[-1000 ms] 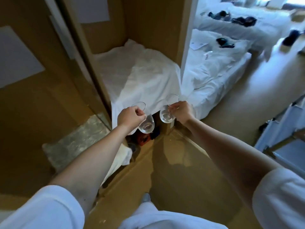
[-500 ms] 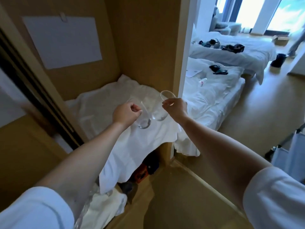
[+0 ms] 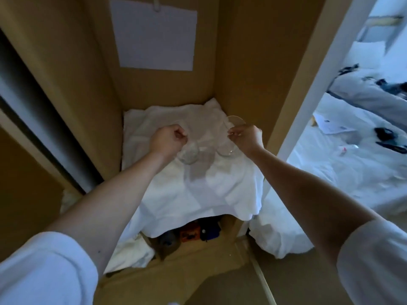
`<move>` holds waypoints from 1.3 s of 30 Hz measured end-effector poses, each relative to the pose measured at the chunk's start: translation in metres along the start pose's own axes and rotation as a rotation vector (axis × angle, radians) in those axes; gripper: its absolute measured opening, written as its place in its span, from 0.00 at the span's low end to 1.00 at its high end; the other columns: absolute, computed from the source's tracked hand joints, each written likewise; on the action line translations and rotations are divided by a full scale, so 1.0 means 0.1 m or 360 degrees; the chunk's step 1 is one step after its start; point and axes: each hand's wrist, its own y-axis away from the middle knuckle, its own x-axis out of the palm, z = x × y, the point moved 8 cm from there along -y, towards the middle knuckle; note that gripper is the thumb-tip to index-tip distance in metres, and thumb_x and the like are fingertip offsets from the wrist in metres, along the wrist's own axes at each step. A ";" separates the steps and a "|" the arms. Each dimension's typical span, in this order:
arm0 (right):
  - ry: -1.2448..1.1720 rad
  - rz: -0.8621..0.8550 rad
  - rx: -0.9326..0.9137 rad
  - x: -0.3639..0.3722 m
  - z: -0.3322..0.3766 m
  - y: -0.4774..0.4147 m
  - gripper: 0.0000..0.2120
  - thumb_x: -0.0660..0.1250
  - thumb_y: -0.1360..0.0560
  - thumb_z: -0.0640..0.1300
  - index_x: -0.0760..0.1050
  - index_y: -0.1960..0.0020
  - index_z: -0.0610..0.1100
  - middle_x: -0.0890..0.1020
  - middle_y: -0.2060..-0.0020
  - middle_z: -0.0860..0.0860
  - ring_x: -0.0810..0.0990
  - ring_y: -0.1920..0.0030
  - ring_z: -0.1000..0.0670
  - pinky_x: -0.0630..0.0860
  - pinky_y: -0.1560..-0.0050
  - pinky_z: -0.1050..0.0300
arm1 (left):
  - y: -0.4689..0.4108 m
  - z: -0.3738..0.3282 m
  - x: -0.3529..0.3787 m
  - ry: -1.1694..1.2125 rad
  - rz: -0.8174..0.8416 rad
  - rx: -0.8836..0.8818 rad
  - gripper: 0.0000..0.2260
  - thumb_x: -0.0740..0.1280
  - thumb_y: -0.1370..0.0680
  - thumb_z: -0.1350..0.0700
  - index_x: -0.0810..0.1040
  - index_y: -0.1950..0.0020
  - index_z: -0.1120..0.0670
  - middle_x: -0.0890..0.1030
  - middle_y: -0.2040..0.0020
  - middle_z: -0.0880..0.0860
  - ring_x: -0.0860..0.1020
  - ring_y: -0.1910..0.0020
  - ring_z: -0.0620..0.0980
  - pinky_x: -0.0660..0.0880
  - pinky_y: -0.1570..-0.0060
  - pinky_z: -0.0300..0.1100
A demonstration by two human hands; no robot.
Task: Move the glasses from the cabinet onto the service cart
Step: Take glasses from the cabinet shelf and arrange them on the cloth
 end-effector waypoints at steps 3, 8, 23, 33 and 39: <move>-0.0064 0.0100 -0.0053 0.23 0.05 -0.17 0.08 0.69 0.26 0.42 0.83 0.49 0.46 0.83 0.47 0.50 0.80 0.45 0.51 0.69 0.50 0.70 | -0.02 0.11 -0.05 -0.0030 -0.0041 -0.0041 0.07 0.71 0.27 0.59 0.76 0.62 0.48 0.81 0.61 0.49 0.82 0.57 0.53 0.80 0.52 0.48; -0.0170 0.0241 -0.0140 0.67 0.10 -0.33 0.07 0.71 0.27 0.42 0.84 0.50 0.45 0.84 0.51 0.50 0.82 0.49 0.50 0.74 0.44 0.63 | -0.22 0.30 -0.14 -0.0159 0.0041 -0.0078 0.09 0.71 0.27 0.60 0.77 0.63 0.47 0.81 0.60 0.48 0.81 0.56 0.52 0.79 0.51 0.49; -0.0347 0.0046 -0.0456 1.19 0.21 -0.76 0.13 0.73 0.37 0.40 0.75 0.54 0.47 0.79 0.54 0.51 0.70 0.35 0.52 0.68 0.35 0.61 | -0.74 0.50 0.04 -0.0181 -0.0123 0.0147 0.07 0.75 0.30 0.58 0.83 0.55 0.49 0.75 0.45 0.47 0.76 0.48 0.44 0.71 0.44 0.32; -0.0486 0.0297 -0.0239 1.22 0.03 -0.89 0.41 0.79 0.36 0.44 0.63 0.28 0.52 0.73 0.37 0.50 0.75 0.44 0.52 0.75 0.42 0.57 | -0.55 0.45 0.12 -0.0035 -0.0373 0.0138 0.11 0.74 0.31 0.62 0.81 0.50 0.55 0.72 0.41 0.49 0.77 0.45 0.48 0.68 0.45 0.29; -0.0532 0.0493 -0.0160 1.42 -0.22 -0.88 0.53 0.79 0.37 0.48 0.49 0.23 0.51 0.70 0.37 0.50 0.71 0.36 0.49 0.72 0.36 0.49 | -0.31 0.51 0.00 -0.0190 -0.0525 0.0014 0.32 0.75 0.30 0.55 0.65 0.29 0.52 0.62 0.27 0.47 0.63 0.39 0.33 0.67 0.48 0.32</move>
